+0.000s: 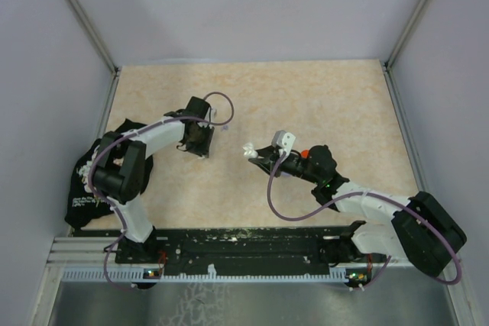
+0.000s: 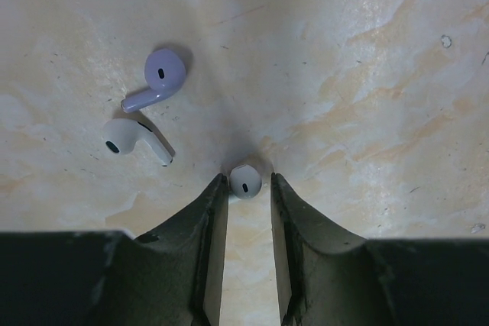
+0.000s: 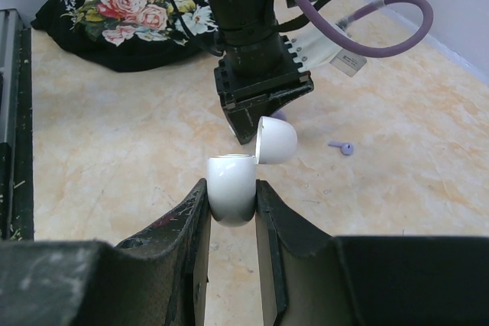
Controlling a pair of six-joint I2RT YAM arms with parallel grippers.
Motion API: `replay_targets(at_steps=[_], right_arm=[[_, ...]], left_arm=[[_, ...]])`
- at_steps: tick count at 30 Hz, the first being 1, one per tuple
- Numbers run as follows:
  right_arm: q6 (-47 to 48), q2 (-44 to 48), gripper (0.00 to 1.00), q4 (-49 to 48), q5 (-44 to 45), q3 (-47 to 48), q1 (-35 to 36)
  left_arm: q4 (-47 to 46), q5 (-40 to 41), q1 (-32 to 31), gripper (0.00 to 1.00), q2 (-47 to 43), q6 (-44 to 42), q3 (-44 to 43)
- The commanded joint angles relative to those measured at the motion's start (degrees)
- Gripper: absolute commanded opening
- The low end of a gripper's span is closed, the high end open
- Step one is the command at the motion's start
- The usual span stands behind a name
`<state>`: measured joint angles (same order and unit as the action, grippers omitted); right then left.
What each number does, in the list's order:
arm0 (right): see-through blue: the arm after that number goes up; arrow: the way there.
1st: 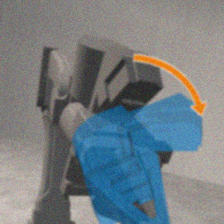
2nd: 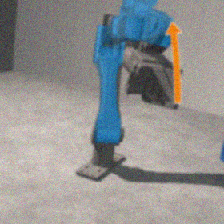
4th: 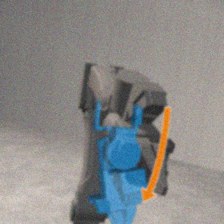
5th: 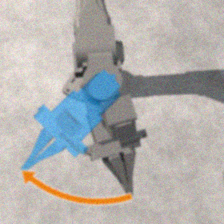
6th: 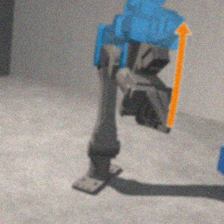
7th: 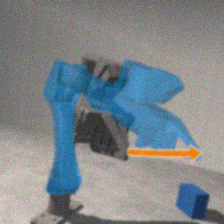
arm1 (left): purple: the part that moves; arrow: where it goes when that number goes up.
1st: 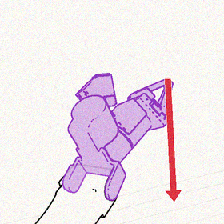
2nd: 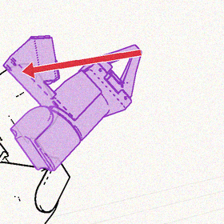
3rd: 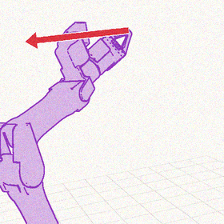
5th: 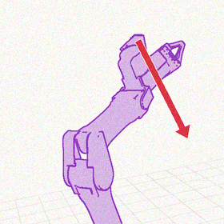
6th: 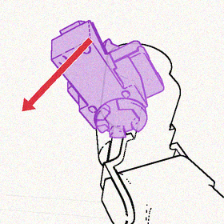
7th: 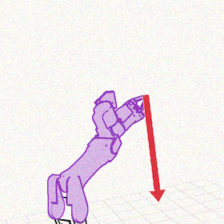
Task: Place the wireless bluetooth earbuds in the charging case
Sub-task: Pick up the earbud from the center of the board.
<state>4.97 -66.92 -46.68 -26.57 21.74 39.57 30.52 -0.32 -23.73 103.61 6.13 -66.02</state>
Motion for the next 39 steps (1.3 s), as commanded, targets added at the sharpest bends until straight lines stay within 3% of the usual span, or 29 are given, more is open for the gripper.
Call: replay_targets(at_steps=[1, 17, 22, 29, 39], right_arm=[[0.7, 1.8, 0.00, -2.0, -0.4, 0.5, -0.5], [1.0, 4.0, 0.00, 0.2, 0.2, -0.1, -0.5], [0.4, 4.4, 0.00, -0.3, 0.1, -0.4, -0.4], [0.4, 5.6, 0.00, 0.4, 0.0, 0.3, -0.5], [-2.0, 5.5, 0.00, -4.2, 0.1, 0.6, -0.5]], left_arm=[[3.3, 2.0, -0.5, 0.34, 2.6, -1.0, -0.7], [6.0, 8.4, -4.0, 0.29, 6.2, -1.4, -1.8], [6.1, 8.9, -4.4, 0.20, 6.5, -1.6, -1.4], [4.5, 6.1, -4.4, 0.16, -0.2, -0.7, -1.0], [-0.3, -4.2, -3.5, 0.14, -13.8, 1.6, -1.8]])
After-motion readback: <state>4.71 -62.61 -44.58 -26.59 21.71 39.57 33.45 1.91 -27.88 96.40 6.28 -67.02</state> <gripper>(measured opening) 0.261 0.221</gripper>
